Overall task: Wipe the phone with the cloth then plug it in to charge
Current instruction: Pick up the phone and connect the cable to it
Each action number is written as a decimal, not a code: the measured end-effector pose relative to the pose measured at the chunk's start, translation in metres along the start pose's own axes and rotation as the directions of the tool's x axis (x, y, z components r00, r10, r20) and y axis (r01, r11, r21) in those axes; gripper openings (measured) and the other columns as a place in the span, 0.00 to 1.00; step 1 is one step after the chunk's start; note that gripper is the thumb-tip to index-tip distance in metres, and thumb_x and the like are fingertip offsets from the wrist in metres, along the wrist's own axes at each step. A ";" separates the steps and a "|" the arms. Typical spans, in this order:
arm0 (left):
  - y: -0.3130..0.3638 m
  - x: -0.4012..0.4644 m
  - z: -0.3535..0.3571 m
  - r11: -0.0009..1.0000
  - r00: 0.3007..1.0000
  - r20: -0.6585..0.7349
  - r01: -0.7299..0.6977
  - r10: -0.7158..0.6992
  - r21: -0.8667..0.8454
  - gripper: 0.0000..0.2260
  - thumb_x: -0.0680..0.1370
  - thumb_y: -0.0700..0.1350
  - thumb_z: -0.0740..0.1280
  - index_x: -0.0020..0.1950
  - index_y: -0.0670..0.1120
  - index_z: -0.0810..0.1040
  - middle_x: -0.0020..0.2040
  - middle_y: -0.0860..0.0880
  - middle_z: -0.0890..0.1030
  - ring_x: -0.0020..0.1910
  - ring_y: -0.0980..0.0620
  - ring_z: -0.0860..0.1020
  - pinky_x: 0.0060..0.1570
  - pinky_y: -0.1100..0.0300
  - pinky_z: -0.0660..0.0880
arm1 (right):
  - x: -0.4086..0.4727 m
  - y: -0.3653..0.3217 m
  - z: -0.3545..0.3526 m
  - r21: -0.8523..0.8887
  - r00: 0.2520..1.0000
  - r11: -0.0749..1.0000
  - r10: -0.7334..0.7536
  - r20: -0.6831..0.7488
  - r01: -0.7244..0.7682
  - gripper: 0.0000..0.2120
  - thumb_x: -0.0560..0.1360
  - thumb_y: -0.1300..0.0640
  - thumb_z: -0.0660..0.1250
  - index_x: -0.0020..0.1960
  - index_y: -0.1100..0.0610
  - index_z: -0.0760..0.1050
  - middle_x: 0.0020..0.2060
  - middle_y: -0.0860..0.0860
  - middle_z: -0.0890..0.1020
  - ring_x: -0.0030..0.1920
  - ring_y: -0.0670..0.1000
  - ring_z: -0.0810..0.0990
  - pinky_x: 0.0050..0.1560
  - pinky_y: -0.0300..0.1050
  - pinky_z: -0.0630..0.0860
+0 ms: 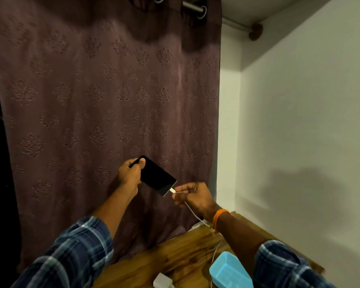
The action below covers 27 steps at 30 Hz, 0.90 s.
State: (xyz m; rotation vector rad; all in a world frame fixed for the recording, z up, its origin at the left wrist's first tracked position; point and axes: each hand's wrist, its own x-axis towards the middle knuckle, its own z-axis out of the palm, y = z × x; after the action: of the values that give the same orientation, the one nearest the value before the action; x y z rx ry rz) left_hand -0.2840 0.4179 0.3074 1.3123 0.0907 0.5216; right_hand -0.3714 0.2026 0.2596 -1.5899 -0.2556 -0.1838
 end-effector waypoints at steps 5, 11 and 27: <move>0.000 -0.002 0.001 0.997 0.997 0.018 -0.075 0.074 0.036 0.07 0.75 0.44 0.74 0.53 0.47 0.82 0.48 0.44 0.84 0.46 0.47 0.81 0.45 0.50 0.80 | -0.008 0.005 0.004 -0.148 0.999 0.988 -0.047 0.022 0.050 0.05 0.69 0.59 0.77 0.44 0.59 0.86 0.36 0.59 0.87 0.36 0.55 0.86 0.38 0.43 0.83; -0.001 -0.003 0.003 0.996 0.996 0.033 -0.084 0.084 0.000 0.06 0.76 0.43 0.74 0.51 0.49 0.81 0.45 0.47 0.83 0.43 0.49 0.81 0.42 0.53 0.79 | -0.009 0.008 0.005 -0.113 0.999 0.993 -0.048 -0.025 0.044 0.03 0.71 0.64 0.75 0.44 0.61 0.87 0.36 0.60 0.87 0.36 0.53 0.85 0.40 0.44 0.84; -0.046 -0.006 -0.022 0.998 0.999 -0.010 0.040 -0.040 0.043 0.10 0.76 0.44 0.74 0.56 0.45 0.82 0.52 0.42 0.84 0.47 0.46 0.81 0.43 0.50 0.79 | -0.011 0.041 0.021 -0.013 0.991 0.992 0.129 0.027 -0.129 0.15 0.70 0.67 0.76 0.53 0.71 0.79 0.39 0.66 0.83 0.38 0.56 0.83 0.45 0.52 0.82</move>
State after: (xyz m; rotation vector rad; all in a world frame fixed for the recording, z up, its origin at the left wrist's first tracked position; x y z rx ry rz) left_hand -0.2829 0.4281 0.2571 1.3481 0.1365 0.4944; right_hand -0.3712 0.2220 0.2166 -1.6150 -0.1729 -0.0631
